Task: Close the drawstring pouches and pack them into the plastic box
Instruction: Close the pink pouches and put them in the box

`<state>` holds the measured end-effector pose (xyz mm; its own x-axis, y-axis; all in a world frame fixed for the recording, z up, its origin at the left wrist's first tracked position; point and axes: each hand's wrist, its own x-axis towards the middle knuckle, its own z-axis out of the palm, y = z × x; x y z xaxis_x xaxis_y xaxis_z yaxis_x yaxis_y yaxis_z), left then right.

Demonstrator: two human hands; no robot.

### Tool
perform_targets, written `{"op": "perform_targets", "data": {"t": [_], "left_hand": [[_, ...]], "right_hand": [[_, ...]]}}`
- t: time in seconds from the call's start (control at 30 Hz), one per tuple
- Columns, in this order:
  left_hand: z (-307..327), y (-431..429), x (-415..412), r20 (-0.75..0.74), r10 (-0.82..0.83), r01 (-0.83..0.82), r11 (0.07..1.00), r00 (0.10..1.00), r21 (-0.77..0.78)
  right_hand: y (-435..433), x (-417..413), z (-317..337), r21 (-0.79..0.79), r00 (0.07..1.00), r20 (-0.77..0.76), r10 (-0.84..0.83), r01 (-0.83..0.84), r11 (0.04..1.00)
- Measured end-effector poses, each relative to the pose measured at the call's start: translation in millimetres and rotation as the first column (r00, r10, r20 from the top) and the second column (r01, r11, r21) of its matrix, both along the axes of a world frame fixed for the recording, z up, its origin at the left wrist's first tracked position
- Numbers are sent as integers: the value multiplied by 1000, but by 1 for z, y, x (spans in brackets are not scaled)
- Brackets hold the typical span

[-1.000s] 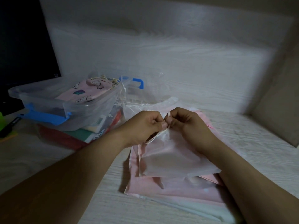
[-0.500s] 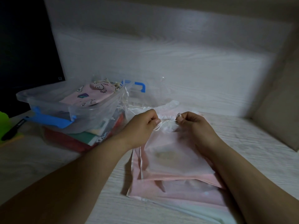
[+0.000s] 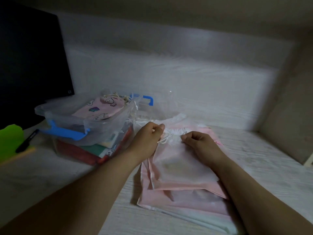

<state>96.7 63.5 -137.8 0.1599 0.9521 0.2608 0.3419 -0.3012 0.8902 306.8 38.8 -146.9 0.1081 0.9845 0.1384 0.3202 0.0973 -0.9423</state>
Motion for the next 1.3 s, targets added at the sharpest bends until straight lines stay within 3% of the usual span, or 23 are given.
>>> {"op": "perform_targets", "data": {"t": [0.13, 0.33, 0.5, 0.67, 0.8, 0.97, 1.03, 1.07, 1.13, 1.23, 1.3], "left_hand": [[14, -11, 3, -70, -42, 32, 991, 997, -133], [27, -45, 1, -57, -139, 128, 978, 989, -163], [53, -71, 0, -63, 30, -28, 999, 998, 24], [103, -80, -23, -31, 148, -133, 948, 988, 289], [138, -51, -78, -9, 249, -236, 928, 968, 288], [151, -10, -160, 6, 317, -314, 937, 948, 152], [151, 0, -180, -125, 353, -334, 930, 927, 151], [149, 5, -188, -275, 372, -337, 926, 886, 168], [142, 8, -192, -534, 375, -302, 927, 758, 221], [130, 5, -183, -699, 197, -125, 980, 687, 154], [124, 7, -176, -790, 64, -45, 998, 609, 46]], "right_hand": [[6, 3, 3, -30, 991, -73, -116, 114, 993], [-2, -1, 32, -88, 976, -163, -147, 134, 987], [-6, -13, 77, -23, 953, -260, -153, 152, 988], [-2, -40, 119, 90, 966, -221, -131, 154, 984], [12, -88, 151, 141, 977, -215, -15, 46, 989], [40, -157, 173, 118, 970, -211, 121, -98, 988], [54, -176, 169, 100, 994, -7, 109, -108, 989], [61, -185, 166, 96, 971, 230, 60, -85, 992], [66, -198, 159, 131, 752, 657, -52, -46, 990], [67, -215, 145, 94, 542, 840, -30, -89, 992], [70, -219, 138, -71, 443, 890, 105, -93, 993]]}}
